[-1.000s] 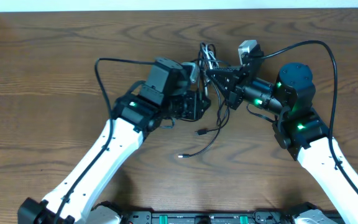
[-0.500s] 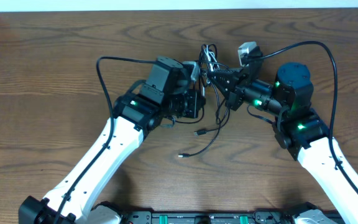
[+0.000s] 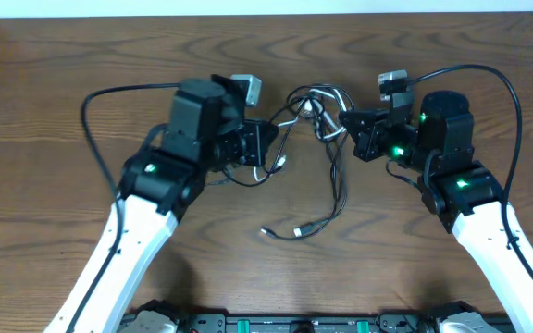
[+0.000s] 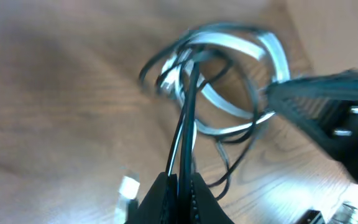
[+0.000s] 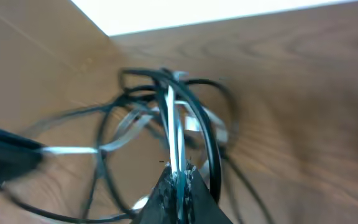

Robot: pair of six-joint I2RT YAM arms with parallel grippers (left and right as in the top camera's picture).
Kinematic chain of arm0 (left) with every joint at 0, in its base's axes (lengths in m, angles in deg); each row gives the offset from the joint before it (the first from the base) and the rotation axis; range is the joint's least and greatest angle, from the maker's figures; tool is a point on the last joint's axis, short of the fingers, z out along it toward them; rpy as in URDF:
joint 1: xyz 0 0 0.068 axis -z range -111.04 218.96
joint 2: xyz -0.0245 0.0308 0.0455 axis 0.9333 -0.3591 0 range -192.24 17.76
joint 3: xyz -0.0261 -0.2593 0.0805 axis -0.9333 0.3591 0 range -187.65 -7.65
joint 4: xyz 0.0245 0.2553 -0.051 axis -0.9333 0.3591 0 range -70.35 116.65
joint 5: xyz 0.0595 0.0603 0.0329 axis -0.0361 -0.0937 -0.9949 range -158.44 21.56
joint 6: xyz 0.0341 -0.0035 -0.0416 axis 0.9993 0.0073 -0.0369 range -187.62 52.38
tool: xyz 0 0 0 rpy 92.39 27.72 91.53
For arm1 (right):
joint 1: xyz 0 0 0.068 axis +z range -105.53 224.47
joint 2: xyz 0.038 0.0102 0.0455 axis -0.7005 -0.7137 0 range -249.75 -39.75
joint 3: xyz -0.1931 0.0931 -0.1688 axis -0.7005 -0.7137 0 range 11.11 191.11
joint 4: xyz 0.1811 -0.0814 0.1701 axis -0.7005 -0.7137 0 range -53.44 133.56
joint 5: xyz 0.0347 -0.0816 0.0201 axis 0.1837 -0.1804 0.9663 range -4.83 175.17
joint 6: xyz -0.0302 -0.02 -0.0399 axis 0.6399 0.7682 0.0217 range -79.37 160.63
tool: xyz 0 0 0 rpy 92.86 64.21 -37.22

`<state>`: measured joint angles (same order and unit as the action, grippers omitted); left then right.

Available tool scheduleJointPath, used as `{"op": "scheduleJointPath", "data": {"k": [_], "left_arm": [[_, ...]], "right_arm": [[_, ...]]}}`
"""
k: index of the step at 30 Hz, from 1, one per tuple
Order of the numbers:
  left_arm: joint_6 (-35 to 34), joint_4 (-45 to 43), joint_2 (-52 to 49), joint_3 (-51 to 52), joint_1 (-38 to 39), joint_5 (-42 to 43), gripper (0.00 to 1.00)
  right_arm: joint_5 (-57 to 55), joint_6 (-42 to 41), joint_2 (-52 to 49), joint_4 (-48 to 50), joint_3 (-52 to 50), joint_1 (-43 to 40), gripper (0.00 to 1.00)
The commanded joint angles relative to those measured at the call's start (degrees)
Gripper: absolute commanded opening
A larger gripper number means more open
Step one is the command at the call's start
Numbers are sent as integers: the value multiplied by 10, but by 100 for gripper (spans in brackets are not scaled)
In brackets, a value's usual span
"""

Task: Untangle cables

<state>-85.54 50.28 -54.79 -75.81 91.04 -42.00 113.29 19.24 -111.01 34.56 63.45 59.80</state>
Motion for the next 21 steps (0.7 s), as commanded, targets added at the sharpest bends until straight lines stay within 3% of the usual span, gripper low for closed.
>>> {"op": "scheduleJointPath", "data": {"k": [1,7,14,19,21], "left_arm": [[29,-1,34,-4,-15,-13,7],[29,-1,80,-4,-18,-66,8],[29,-1,106,-4,-18,-66,7],[29,-1,109,-4,-18,-66,8],[29,-1,109,-4,-18,-66,7]], "right_arm": [[-56,40,0,-24,4,-5,2],[-69,91,0,-52,4,-7,2],[-72,123,0,-73,4,-7,4],[-72,123,0,-72,4,-7,67],[-72,123,0,-72,4,-7,76]]}}
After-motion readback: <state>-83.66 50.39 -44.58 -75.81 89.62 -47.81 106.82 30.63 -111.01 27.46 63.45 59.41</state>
